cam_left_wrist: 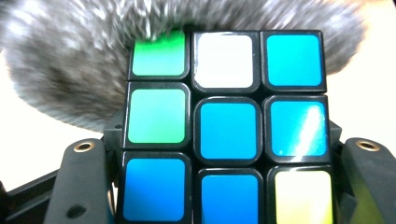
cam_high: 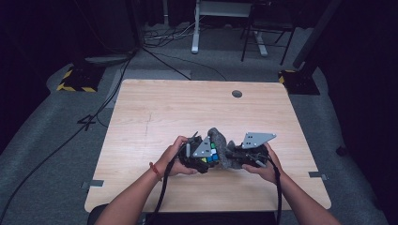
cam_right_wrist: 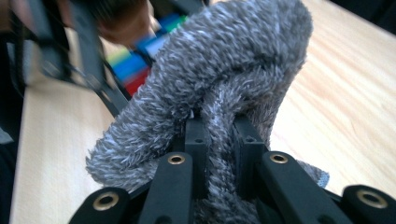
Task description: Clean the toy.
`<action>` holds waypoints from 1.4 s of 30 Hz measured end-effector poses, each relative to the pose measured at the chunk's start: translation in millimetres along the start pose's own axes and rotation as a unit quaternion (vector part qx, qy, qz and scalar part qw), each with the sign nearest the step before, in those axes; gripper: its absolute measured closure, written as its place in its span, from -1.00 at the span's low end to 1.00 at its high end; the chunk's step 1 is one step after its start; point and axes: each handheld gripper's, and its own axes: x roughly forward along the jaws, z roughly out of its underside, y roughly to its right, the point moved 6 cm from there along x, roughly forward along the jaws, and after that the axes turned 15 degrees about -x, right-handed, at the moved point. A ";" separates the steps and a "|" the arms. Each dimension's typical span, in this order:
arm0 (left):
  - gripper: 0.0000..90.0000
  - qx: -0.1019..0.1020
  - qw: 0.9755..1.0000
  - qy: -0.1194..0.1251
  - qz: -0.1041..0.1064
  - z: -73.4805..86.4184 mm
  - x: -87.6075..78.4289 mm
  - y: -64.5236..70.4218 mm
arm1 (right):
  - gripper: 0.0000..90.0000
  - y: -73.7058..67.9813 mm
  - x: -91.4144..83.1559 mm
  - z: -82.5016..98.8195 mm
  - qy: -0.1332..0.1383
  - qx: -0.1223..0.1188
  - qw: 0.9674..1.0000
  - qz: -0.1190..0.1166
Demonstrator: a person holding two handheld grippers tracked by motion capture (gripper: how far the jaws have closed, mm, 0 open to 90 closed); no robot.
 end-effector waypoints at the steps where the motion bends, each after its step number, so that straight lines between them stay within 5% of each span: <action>1: -0.26 0.001 1.000 0.004 0.000 -0.8 -1.0 -0.4 | 0.78 1.1 0.4 2.9 -0.004 0.004 1.000 -0.003; 9: -0.26 0.001 1.000 0.000 0.006 -0.8 3.4 1.9 | 0.78 1.2 -6.0 -14.3 0.034 -0.007 0.999 0.009; 18: -0.26 0.015 1.000 -0.021 -0.002 1.1 10.8 5.5 | 0.78 -7.7 -7.6 -32.9 0.075 -0.016 0.997 -0.004; 26: -0.26 0.009 1.000 -0.002 -0.002 -0.6 4.3 3.8 | 0.78 3.8 -5.6 -9.1 0.019 -0.002 1.000 0.022; 31: -0.26 0.009 1.000 0.011 0.008 -2.9 1.5 4.8 | 0.77 10.9 -2.2 9.3 -0.005 0.018 1.000 0.006; 39: -0.26 0.000 0.999 0.048 0.025 -8.2 -6.0 5.2 | 0.77 15.5 3.5 22.8 0.011 0.065 0.997 -0.031; 42: -0.26 0.003 0.998 0.056 0.029 -8.8 -5.5 5.8 | 0.77 9.4 3.6 16.0 0.034 0.051 0.997 -0.049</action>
